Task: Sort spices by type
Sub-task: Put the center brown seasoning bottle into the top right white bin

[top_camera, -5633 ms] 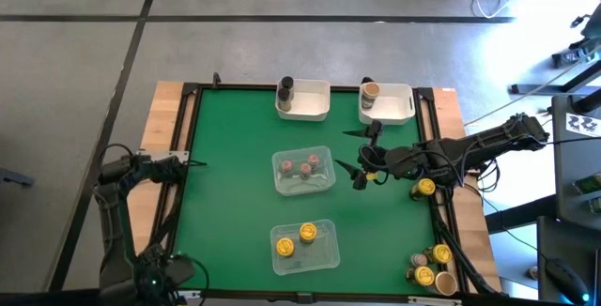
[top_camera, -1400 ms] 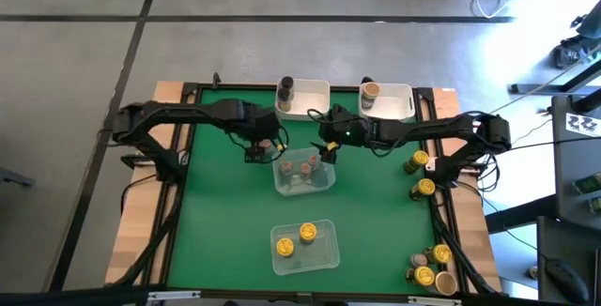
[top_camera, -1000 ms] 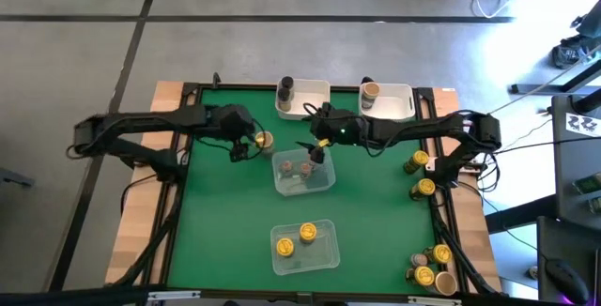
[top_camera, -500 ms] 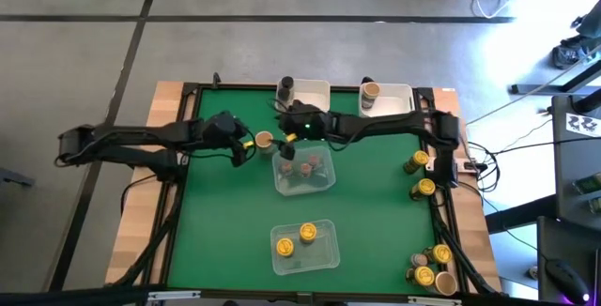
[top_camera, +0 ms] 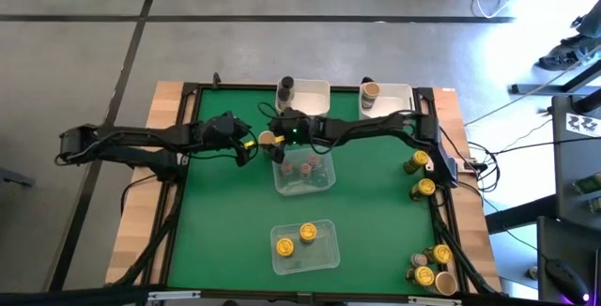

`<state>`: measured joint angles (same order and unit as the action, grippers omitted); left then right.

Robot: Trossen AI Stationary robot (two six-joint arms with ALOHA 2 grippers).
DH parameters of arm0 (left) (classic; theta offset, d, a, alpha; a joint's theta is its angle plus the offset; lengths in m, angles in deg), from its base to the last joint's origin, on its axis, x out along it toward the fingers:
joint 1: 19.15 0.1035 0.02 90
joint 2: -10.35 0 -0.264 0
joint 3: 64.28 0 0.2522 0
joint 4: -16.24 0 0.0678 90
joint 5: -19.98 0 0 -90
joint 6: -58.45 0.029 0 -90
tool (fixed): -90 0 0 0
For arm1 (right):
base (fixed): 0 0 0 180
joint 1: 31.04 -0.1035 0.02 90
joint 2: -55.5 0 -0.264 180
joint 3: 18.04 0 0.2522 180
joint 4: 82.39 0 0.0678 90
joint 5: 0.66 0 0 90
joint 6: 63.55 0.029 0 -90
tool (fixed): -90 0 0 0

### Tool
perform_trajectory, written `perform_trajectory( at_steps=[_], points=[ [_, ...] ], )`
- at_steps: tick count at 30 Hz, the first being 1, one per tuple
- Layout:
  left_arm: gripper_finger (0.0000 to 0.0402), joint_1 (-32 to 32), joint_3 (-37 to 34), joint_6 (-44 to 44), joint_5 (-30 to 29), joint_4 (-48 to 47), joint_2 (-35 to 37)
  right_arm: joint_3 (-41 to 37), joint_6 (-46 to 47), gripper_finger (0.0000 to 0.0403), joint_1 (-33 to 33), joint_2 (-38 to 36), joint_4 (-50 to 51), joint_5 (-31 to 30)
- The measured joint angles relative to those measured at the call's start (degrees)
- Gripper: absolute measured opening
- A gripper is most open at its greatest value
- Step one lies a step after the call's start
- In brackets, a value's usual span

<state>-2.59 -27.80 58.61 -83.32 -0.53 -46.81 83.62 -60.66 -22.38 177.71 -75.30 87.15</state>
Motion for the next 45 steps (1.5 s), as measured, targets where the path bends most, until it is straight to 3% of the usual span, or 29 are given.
perform_trajectory(
  at_steps=[12, 22, 32, 45],
  points=[
    [0.0313, -0.02, 0.00, 2.05, 0.02, 3.56, -0.01, 0.01, -0.10, 0.0368, -0.04, 1.96, -0.82, 0.42],
    [0.0314, -0.02, 0.02, 2.78, 0.02, 1.56, -0.01, -0.15, -0.25, 0.0273, -0.02, 3.01, -0.77, -0.78],
    [0.0314, -0.06, 0.07, 2.85, -0.02, 1.44, 0.01, 3.45, -3.58, 0.0273, -0.02, 2.63, 2.88, -2.35],
    [0.0314, -0.07, 0.07, 3.36, 0.09, 0.90, -0.01, 3.58, -9.63, 0.0273, -0.06, -12.28, 14.76, -12.99]
  ],
)
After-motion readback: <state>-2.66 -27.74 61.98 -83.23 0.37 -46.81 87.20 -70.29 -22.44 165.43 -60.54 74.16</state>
